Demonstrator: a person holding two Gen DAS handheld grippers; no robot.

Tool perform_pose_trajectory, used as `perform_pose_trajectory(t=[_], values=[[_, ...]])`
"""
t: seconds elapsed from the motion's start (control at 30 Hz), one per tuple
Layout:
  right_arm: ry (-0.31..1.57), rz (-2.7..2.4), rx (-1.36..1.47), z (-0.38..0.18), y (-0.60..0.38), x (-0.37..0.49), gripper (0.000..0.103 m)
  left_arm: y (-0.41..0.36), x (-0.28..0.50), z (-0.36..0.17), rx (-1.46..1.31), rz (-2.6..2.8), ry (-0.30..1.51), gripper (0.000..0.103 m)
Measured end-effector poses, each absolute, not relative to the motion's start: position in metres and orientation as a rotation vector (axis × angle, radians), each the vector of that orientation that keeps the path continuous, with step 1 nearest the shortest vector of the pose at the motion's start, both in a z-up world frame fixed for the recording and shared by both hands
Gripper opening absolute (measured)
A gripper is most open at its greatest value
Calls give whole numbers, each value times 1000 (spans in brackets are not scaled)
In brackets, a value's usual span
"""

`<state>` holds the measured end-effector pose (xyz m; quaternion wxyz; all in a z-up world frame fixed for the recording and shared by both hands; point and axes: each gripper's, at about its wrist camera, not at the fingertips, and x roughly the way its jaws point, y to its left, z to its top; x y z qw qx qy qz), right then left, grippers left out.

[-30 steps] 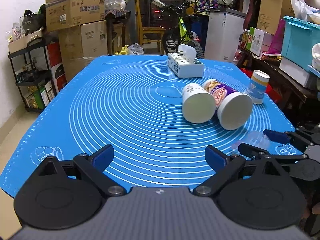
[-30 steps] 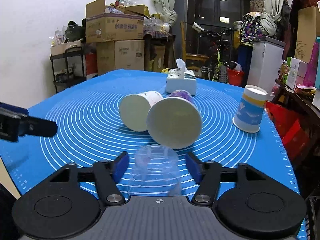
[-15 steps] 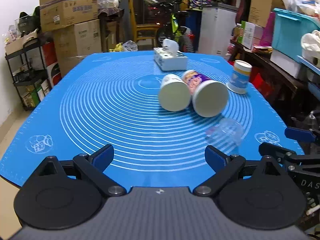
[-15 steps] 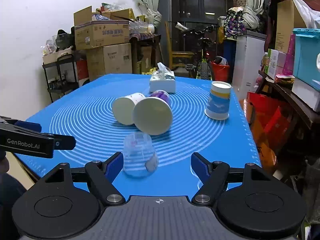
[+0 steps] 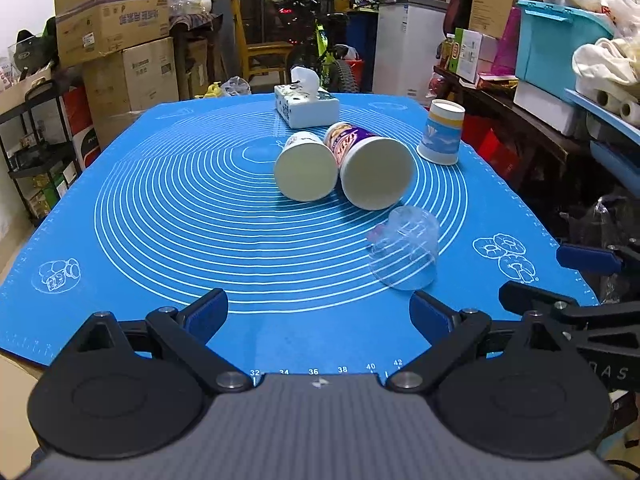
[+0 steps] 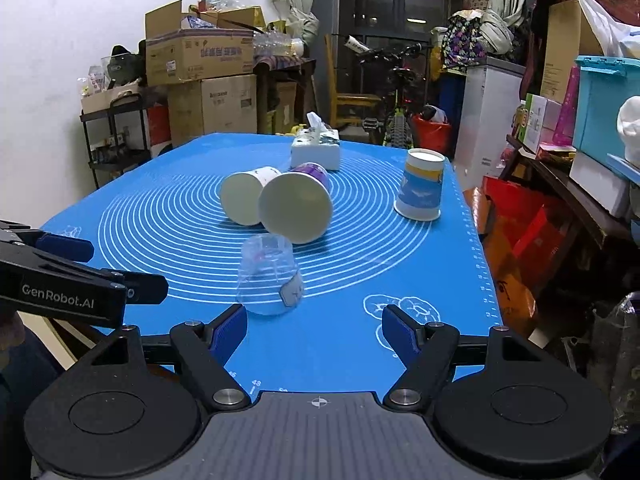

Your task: Flip cup upside down

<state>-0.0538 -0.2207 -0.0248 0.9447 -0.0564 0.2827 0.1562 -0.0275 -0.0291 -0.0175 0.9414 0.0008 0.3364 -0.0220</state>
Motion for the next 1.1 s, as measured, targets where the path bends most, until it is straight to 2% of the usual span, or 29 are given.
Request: perform_pose_trajectory(t=[1.1], values=[[600, 307, -99, -24, -228, -52, 78, -39, -26, -23, 32, -77, 712, 97]])
